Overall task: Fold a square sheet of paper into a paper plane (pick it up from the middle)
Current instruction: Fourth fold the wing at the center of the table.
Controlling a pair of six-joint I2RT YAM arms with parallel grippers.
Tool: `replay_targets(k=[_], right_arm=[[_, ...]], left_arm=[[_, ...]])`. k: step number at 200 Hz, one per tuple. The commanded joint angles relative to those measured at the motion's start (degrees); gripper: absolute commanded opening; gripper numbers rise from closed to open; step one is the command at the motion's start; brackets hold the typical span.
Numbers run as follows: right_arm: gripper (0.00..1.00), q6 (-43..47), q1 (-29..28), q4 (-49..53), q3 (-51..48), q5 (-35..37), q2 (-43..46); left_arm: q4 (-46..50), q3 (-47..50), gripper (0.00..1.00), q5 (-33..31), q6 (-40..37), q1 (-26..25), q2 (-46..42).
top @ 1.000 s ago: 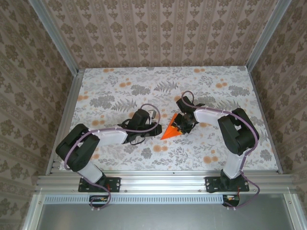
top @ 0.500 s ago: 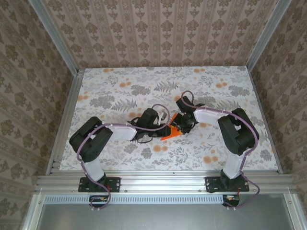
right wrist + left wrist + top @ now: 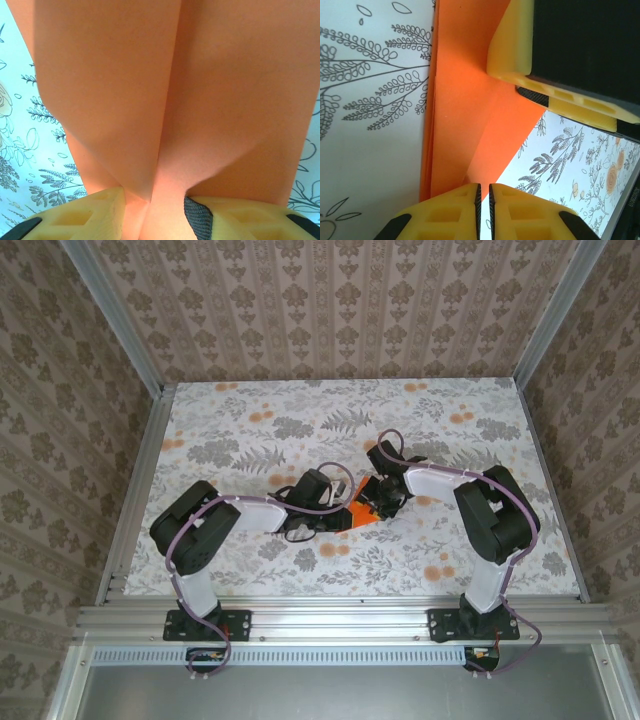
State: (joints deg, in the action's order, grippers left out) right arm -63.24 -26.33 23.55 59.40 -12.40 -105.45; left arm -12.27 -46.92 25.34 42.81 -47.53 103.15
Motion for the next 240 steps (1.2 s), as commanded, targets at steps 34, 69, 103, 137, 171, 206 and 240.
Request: replay_targets(k=[34, 69, 103, 137, 171, 206, 240], right_arm=[[0.46, 0.2, 0.8, 7.6, -8.5, 14.8, -13.1], [0.46, 0.3, 0.7, 7.7, -8.3, 15.0, -13.3], [0.46, 0.4, 0.8, 7.7, -8.2, 15.0, -13.4], [0.46, 0.5, 0.8, 7.7, -8.3, 14.9, -13.4], [0.46, 0.5, 0.7, 7.7, -8.2, 14.9, -13.4], [0.46, 0.6, 0.8, 7.7, -8.2, 14.9, -13.4], [0.46, 0.7, 0.7, 7.9, -8.2, 14.9, -13.4]], left_arm=[[3.9, 1.9, 0.14, -2.6, -2.3, 0.9, -0.2], [4.1, 3.0, 0.14, -2.1, -2.6, 0.9, -0.6], [4.7, 4.7, 0.14, -1.4, -2.9, 1.0, -3.3], [6.6, 5.0, 0.14, 0.0, -4.0, 0.9, -6.9], [6.9, 4.4, 0.14, 0.2, -4.2, 0.9, -8.2], [3.9, 2.9, 0.14, 1.7, -2.8, 0.4, -6.5], [5.2, 2.1, 0.13, 0.6, -2.8, 0.1, -4.5]])
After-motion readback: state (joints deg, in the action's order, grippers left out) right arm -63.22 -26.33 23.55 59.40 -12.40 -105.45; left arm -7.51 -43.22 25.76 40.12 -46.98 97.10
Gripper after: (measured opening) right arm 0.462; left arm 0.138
